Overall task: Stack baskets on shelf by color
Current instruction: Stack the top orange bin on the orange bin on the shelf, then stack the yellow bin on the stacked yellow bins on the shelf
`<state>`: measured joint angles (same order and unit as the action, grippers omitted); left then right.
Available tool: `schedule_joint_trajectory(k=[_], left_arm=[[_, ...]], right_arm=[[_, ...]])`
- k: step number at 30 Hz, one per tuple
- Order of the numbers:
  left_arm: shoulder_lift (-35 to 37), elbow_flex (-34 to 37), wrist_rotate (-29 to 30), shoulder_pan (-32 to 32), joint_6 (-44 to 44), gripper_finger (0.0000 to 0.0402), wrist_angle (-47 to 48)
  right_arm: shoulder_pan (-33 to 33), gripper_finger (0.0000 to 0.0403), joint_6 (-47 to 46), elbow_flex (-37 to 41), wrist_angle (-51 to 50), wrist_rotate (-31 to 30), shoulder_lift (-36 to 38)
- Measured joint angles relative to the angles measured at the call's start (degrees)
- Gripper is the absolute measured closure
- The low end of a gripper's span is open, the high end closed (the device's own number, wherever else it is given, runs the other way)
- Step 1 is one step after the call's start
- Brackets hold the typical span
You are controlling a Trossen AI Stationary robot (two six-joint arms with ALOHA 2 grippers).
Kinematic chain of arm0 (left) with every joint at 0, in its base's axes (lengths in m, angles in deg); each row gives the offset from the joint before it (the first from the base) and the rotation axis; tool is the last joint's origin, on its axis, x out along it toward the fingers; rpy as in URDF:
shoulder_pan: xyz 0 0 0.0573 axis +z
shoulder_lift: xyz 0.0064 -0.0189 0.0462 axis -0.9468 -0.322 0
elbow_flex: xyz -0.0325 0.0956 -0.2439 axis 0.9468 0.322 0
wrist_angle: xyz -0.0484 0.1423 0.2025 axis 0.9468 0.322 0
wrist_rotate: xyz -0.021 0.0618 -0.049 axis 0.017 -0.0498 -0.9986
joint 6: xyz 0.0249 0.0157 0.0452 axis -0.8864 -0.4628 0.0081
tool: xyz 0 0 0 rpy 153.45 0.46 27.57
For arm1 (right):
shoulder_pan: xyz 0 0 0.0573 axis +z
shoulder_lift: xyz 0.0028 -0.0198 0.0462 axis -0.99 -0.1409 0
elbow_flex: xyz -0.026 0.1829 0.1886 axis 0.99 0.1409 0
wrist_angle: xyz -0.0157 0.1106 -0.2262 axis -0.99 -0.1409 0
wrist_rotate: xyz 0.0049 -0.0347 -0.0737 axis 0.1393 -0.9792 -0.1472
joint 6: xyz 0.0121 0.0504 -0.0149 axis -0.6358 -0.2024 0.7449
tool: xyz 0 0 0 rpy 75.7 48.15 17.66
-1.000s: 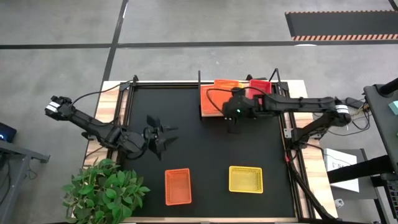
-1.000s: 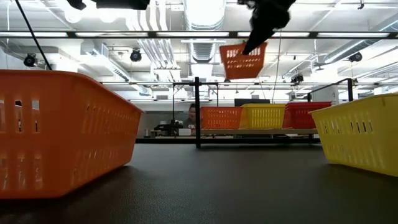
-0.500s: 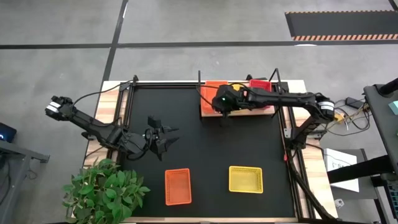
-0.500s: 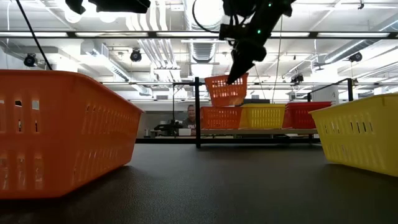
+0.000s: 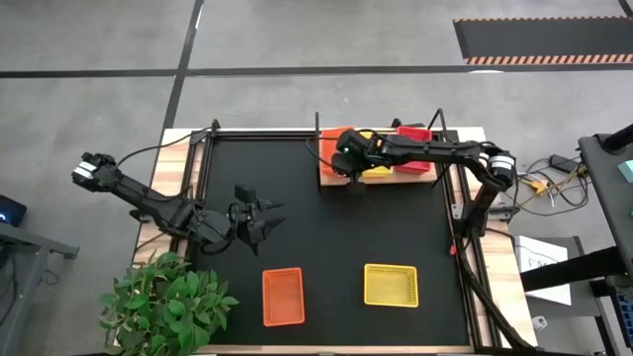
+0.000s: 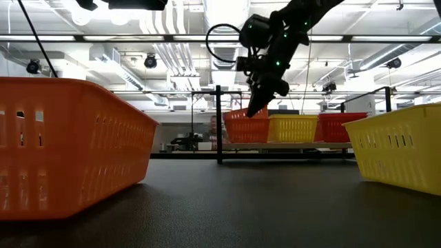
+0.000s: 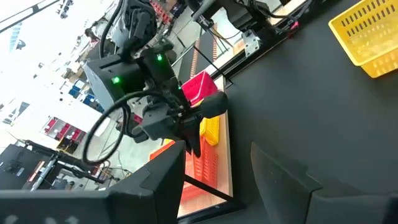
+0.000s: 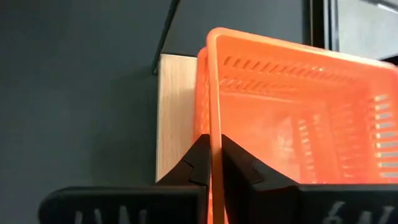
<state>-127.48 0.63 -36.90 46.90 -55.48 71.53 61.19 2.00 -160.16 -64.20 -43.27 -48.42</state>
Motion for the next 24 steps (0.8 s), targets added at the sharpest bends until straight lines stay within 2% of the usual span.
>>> schedule_joint_trajectory(k=[4,8,14,19,24], left_arm=[[-0.02,-0.02,0.01,0.07,0.96,0.0233,-1.40],[0.02,0.00,0.08,0.05,12.42,0.0233,-8.25],[-0.96,-0.02,-2.38,0.04,21.56,0.0233,-13.27],[-4.14,-0.74,-2.85,-0.31,18.03,0.0233,-19.93],[-5.66,-3.13,-4.24,-0.21,26.29,0.0233,-22.97]], right_arm=[[-0.43,0.0361,1.03,-0.09,0.83,0.69,0.22],[-0.72,0.0319,0.26,-1.40,-1.67,0.65,1.12],[0.46,0.0280,-5.78,-3.43,-6.70,0.61,7.07],[8.51,0.0281,-13.96,-2.82,-15.46,1.31,16.75],[20.29,0.0297,-26.92,0.47,-24.72,5.37,26.84]])
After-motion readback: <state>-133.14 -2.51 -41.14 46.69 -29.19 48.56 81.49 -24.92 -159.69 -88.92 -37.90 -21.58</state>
